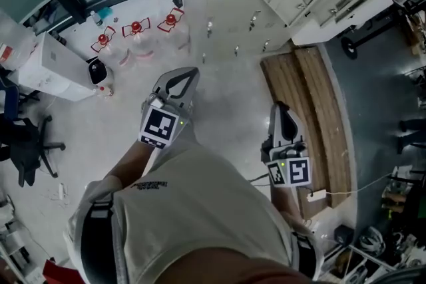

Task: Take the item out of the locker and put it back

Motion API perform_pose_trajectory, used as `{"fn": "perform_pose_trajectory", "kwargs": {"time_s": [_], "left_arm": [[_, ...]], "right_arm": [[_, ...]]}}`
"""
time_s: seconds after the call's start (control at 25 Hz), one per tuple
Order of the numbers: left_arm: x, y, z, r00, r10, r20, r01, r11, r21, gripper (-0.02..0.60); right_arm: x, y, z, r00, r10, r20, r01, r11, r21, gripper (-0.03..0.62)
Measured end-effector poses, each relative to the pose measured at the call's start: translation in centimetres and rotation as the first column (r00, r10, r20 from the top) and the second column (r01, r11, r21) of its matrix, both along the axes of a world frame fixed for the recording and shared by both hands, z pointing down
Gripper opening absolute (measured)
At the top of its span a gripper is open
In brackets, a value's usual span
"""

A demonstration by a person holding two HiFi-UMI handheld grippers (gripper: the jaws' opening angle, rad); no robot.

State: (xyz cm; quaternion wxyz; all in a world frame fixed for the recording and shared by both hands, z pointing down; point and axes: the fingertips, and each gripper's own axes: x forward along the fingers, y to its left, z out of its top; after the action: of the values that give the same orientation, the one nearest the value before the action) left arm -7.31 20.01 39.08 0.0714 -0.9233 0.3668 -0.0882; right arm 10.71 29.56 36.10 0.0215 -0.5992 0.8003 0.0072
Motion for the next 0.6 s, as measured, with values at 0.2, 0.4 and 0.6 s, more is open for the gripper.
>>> {"fn": "perform_pose_trajectory", "kwargs": {"time_s": [0.2, 0.4, 0.6], "left_arm": [[-0.2, -4.9, 0.3, 1.000, 0.013, 0.009, -0.013, 1.000, -0.021, 0.012], [-0.7, -10.5, -0.6, 1.000, 0.006, -0.013, -0.006, 0.999, -0.045, 0.012], [-0.9, -15.5, -1.5, 0.999, 0.010, -0.030, -0.012, 0.999, -0.051, 0.012]], "right_arm": [[-0.4, -5.3, 0.1, 1.000, 0.000, 0.006, 0.000, 1.000, -0.015, 0.003], [-1.1, -10.8, -0.4, 1.000, 0.000, 0.011, 0.001, 0.999, -0.036, 0.003], [-1.5, -16.0, -1.2, 1.000, 0.005, -0.005, -0.005, 0.999, -0.042, 0.003]]}}
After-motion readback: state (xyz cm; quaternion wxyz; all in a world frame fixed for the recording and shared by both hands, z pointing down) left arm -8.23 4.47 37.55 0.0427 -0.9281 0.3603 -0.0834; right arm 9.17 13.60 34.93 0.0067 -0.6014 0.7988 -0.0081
